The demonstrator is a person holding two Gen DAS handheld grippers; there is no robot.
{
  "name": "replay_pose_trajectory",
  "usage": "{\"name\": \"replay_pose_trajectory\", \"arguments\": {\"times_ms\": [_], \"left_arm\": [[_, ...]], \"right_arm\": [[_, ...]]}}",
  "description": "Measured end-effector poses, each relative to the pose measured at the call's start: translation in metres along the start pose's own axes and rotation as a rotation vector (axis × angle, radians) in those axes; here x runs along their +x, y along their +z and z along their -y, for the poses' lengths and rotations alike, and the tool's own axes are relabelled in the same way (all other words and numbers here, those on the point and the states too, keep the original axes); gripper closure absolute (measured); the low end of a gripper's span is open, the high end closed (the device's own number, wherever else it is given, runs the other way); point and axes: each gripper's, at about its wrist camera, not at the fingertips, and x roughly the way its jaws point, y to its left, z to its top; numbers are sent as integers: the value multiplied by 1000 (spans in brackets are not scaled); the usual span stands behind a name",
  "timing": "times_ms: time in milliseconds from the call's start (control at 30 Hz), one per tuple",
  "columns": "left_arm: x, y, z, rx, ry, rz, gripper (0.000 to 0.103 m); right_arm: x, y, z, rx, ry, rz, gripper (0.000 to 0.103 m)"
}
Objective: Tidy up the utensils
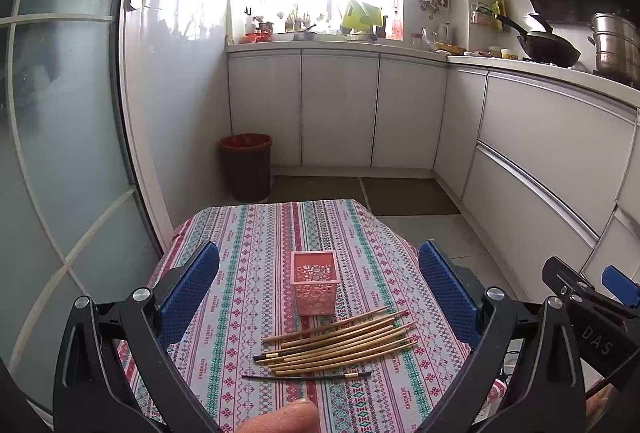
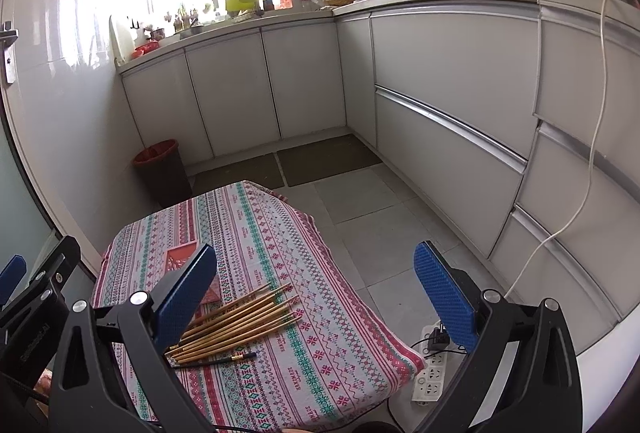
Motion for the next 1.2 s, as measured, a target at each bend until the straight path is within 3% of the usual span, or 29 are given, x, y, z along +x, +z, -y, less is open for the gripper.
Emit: {"name": "replay_pose_trajectory", "arguments": {"times_ms": [1200], "left_arm": [[1, 0, 0, 12, 3, -2, 7]], "right_arm": [[-2, -1, 0, 5, 2, 3, 7]]}}
